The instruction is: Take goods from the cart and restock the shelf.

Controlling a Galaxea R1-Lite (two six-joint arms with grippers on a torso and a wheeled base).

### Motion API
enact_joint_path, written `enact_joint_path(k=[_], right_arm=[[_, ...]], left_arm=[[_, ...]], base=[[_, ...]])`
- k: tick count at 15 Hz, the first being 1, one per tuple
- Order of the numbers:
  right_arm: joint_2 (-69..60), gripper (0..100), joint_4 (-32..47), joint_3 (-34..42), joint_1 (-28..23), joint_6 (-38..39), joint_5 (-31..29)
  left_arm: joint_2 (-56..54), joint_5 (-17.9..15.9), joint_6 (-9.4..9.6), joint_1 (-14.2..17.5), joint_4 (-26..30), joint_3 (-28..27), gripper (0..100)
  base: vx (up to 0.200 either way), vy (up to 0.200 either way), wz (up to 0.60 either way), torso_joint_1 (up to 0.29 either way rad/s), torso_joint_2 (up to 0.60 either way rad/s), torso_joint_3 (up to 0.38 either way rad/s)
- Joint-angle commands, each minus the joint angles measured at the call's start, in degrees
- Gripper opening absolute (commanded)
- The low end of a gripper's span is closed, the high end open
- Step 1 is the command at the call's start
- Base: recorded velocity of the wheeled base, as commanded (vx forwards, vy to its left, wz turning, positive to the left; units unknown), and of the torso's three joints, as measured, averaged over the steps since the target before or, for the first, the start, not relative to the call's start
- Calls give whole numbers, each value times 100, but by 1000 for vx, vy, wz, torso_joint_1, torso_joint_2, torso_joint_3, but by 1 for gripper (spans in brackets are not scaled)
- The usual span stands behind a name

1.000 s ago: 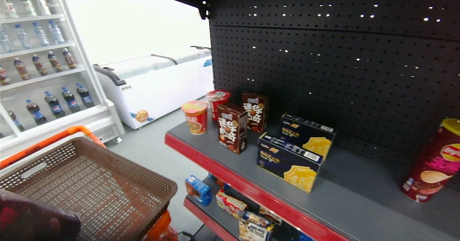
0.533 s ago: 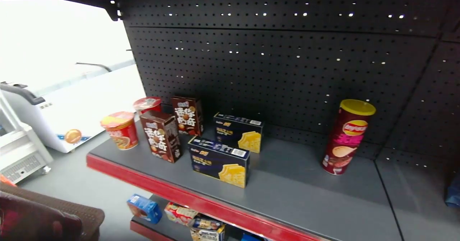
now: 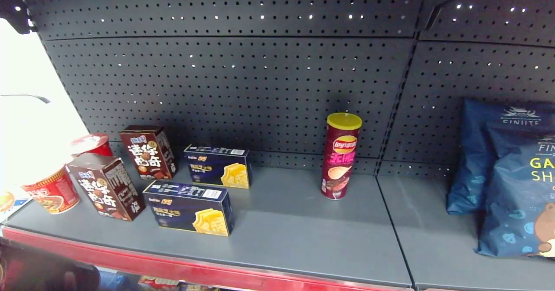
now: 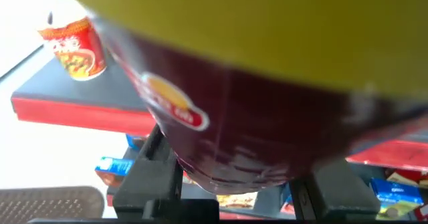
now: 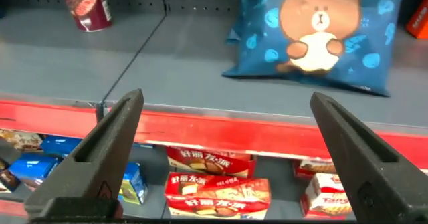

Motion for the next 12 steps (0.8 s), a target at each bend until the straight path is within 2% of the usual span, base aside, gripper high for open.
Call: enact_joint_path(k=[1, 3, 6, 7, 8, 9, 10, 12], right_arm=[[-2, 100, 2, 1, 1, -6, 7], [-2, 100, 2, 1, 1, -6, 7], [-2, 100, 46, -25, 18, -455, 270], [393, 100, -68, -113, 106, -112, 253], [1624, 100, -639, -1194, 554, -6, 341], [2951, 100, -1035, -1792, 836, 319, 279], [3232, 100, -1132, -2003, 1134, 222, 508], [4313, 100, -1219, -2302, 1653, 73, 859]], left_arm=[[-88, 11, -2, 8, -4, -3, 0], [-158, 160, 7, 8, 5, 23, 0], [-439, 319, 25, 17, 154, 155, 0], [-1011, 415, 60, 8, 1024, -29, 0], [-1345, 415, 113, 8, 1640, -249, 0], [-1600, 442, 315, -1, 2141, -337, 0], [-1898, 442, 385, 17, 2448, -354, 0], [-2224, 477, 543, 61, 2624, -434, 0]], base=[[0, 0, 0, 0, 0, 0], [0, 0, 0, 0, 0, 0], [0, 0, 0, 0, 0, 0], [0, 0, 0, 0, 0, 0], [0, 0, 0, 0, 0, 0], [0, 0, 0, 0, 0, 0], [0, 0, 0, 0, 0, 0], [0, 0, 0, 0, 0, 0]])
